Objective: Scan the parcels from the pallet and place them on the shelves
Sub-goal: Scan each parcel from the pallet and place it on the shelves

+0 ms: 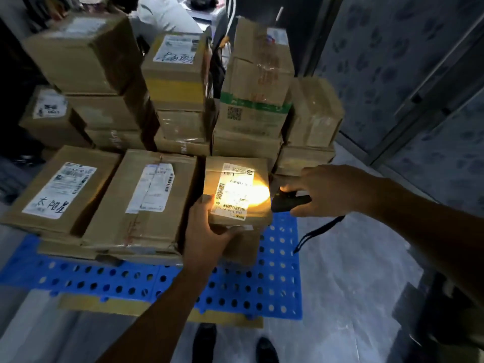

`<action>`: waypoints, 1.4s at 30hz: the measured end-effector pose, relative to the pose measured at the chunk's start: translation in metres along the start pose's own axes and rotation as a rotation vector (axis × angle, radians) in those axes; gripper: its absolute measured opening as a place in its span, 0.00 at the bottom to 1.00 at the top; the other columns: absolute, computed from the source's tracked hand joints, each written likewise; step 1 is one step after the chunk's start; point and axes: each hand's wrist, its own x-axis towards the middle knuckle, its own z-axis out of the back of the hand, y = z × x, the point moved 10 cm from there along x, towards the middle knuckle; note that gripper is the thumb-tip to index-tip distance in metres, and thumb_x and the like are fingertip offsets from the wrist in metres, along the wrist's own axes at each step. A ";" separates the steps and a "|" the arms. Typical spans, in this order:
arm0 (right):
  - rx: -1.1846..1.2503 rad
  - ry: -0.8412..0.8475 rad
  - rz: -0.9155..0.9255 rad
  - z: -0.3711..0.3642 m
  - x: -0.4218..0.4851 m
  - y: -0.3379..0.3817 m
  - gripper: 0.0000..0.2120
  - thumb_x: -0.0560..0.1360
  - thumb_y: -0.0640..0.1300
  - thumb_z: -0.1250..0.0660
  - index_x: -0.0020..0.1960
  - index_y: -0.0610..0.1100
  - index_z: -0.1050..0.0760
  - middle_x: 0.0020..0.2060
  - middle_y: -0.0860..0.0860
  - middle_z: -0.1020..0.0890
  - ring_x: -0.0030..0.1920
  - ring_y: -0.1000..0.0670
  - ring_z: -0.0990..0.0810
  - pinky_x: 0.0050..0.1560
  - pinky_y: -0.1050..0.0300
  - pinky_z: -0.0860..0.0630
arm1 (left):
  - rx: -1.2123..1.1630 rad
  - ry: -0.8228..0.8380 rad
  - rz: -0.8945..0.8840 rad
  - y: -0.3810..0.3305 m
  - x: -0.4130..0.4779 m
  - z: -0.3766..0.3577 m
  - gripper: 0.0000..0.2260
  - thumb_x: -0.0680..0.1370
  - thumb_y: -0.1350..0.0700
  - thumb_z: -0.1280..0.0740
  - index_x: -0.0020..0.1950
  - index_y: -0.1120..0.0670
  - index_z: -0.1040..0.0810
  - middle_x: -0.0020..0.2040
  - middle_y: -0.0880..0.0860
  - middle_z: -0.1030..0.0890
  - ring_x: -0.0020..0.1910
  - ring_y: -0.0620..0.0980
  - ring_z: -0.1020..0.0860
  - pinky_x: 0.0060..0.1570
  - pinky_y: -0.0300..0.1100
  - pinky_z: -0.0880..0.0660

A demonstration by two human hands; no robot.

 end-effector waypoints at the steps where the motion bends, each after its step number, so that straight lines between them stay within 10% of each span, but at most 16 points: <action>1: 0.001 0.004 0.019 -0.001 -0.001 -0.003 0.30 0.74 0.68 0.36 0.74 0.62 0.34 0.43 0.62 0.32 0.45 0.57 0.32 0.35 0.62 0.38 | 0.029 -0.031 -0.010 -0.004 -0.002 0.001 0.43 0.63 0.38 0.18 0.72 0.43 0.34 0.69 0.46 0.30 0.68 0.45 0.29 0.64 0.51 0.23; 7: 0.016 0.032 0.145 -0.011 -0.014 -0.016 0.29 0.76 0.66 0.35 0.75 0.62 0.35 0.41 0.62 0.34 0.44 0.54 0.28 0.37 0.56 0.31 | 0.203 -0.209 -0.130 -0.044 -0.023 0.003 0.38 0.64 0.44 0.17 0.68 0.48 0.32 0.73 0.53 0.33 0.69 0.51 0.29 0.58 0.46 0.24; 11: 0.116 -0.070 0.183 -0.015 -0.027 -0.029 0.33 0.74 0.69 0.36 0.76 0.61 0.36 0.62 0.55 0.24 0.61 0.50 0.25 0.58 0.48 0.24 | 0.278 -0.263 -0.220 -0.072 -0.044 0.003 0.38 0.66 0.47 0.18 0.70 0.49 0.33 0.75 0.54 0.35 0.72 0.42 0.35 0.61 0.41 0.28; 20: 0.892 -0.329 0.161 -0.033 -0.033 -0.025 0.37 0.73 0.69 0.34 0.78 0.58 0.37 0.75 0.58 0.31 0.73 0.53 0.31 0.69 0.50 0.29 | 0.179 -0.553 -0.165 -0.106 -0.109 0.066 0.39 0.66 0.41 0.20 0.71 0.48 0.33 0.64 0.47 0.27 0.63 0.40 0.27 0.58 0.28 0.30; 26: 0.946 -0.341 0.341 -0.014 -0.023 0.076 0.33 0.74 0.65 0.33 0.76 0.58 0.34 0.73 0.61 0.29 0.71 0.57 0.30 0.59 0.66 0.32 | 0.139 -0.710 -0.040 -0.092 -0.168 0.136 0.41 0.62 0.40 0.17 0.69 0.39 0.34 0.60 0.30 0.28 0.63 0.35 0.26 0.56 0.25 0.30; 30: 0.956 -0.306 0.430 0.000 -0.022 0.157 0.33 0.73 0.67 0.33 0.76 0.59 0.34 0.72 0.60 0.29 0.71 0.57 0.32 0.64 0.58 0.30 | 0.103 -0.808 0.032 -0.069 -0.218 0.192 0.42 0.61 0.42 0.16 0.69 0.40 0.33 0.62 0.31 0.27 0.63 0.35 0.26 0.55 0.25 0.29; 37: 0.969 -0.228 0.683 0.015 -0.046 0.349 0.24 0.77 0.57 0.31 0.72 0.56 0.28 0.59 0.71 0.25 0.60 0.69 0.26 0.57 0.73 0.29 | 0.093 -0.990 0.133 -0.029 -0.335 0.312 0.41 0.60 0.44 0.15 0.68 0.42 0.32 0.64 0.42 0.23 0.63 0.40 0.23 0.57 0.40 0.22; 42: 0.930 -0.204 0.814 0.026 -0.083 0.505 0.23 0.77 0.59 0.31 0.72 0.60 0.29 0.47 0.77 0.27 0.47 0.68 0.26 0.49 0.69 0.28 | 0.173 -1.118 0.172 -0.014 -0.434 0.420 0.43 0.61 0.48 0.15 0.71 0.48 0.31 0.65 0.47 0.22 0.62 0.41 0.23 0.57 0.32 0.25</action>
